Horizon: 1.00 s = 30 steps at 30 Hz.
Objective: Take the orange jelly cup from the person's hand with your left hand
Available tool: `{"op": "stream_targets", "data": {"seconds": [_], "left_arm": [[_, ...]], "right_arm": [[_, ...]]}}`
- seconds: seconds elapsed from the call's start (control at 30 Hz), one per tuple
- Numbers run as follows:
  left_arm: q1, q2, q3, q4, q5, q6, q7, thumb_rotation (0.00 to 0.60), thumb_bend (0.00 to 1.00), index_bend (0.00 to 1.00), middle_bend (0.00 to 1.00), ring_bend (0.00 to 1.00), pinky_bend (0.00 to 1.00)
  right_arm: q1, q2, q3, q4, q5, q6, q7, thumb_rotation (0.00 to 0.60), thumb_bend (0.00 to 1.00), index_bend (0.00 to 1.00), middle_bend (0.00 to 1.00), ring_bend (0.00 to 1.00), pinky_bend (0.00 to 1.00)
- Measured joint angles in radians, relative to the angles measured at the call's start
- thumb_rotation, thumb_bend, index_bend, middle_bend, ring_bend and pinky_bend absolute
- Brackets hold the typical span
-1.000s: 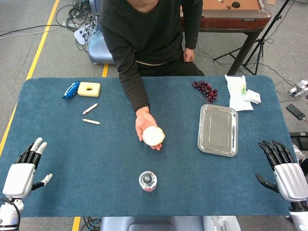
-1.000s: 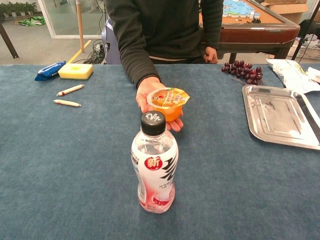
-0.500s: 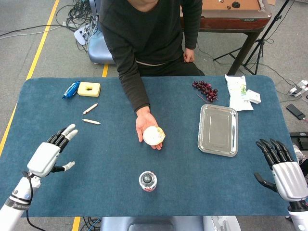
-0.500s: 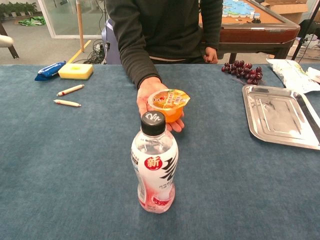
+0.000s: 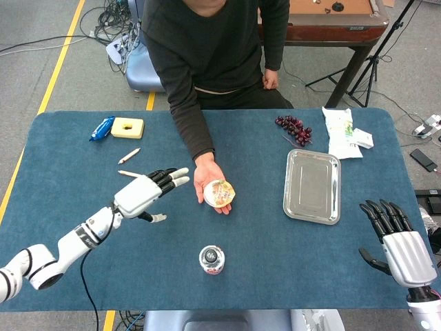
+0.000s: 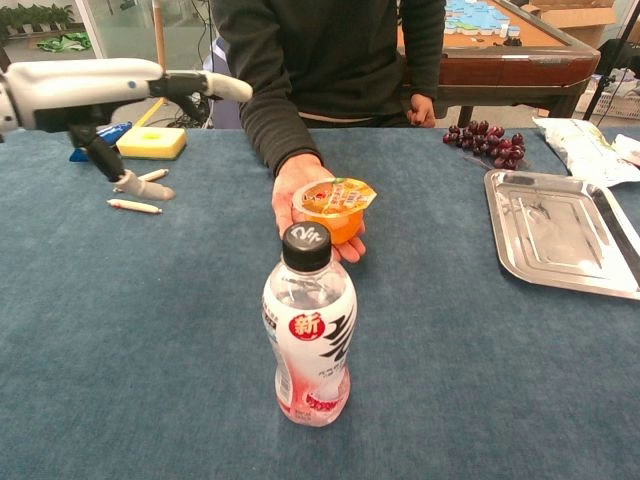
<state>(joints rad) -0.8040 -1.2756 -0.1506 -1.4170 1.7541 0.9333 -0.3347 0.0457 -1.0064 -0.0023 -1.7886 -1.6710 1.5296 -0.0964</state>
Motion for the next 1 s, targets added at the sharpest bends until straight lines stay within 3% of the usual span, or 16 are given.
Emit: {"op": "stream_targets", "data": {"seconds": [0.5, 1.0], "left_arm": [[-0.236, -0.157, -0.035, 0.092, -0.078, -0.208, 0.074, 0.6, 0.2, 0.0, 0.0, 0.0, 0.09], [-0.396, -0.236, -0.072, 0.135, -0.298, -0.44, 0.325, 0.6, 0.2, 0.0, 0.0, 0.0, 0.09]], "right_arm": [[0.006, 0.001, 0.003, 0.006, 0.024, -0.02, 0.004, 0.6, 0.19, 0.09, 0.1, 0.0, 0.09], [-0.008, 0.011, -0.004, 0.035, 0.038, -0.013, 0.043, 0.6, 0.19, 0.09, 0.1, 0.0, 0.09]]}}
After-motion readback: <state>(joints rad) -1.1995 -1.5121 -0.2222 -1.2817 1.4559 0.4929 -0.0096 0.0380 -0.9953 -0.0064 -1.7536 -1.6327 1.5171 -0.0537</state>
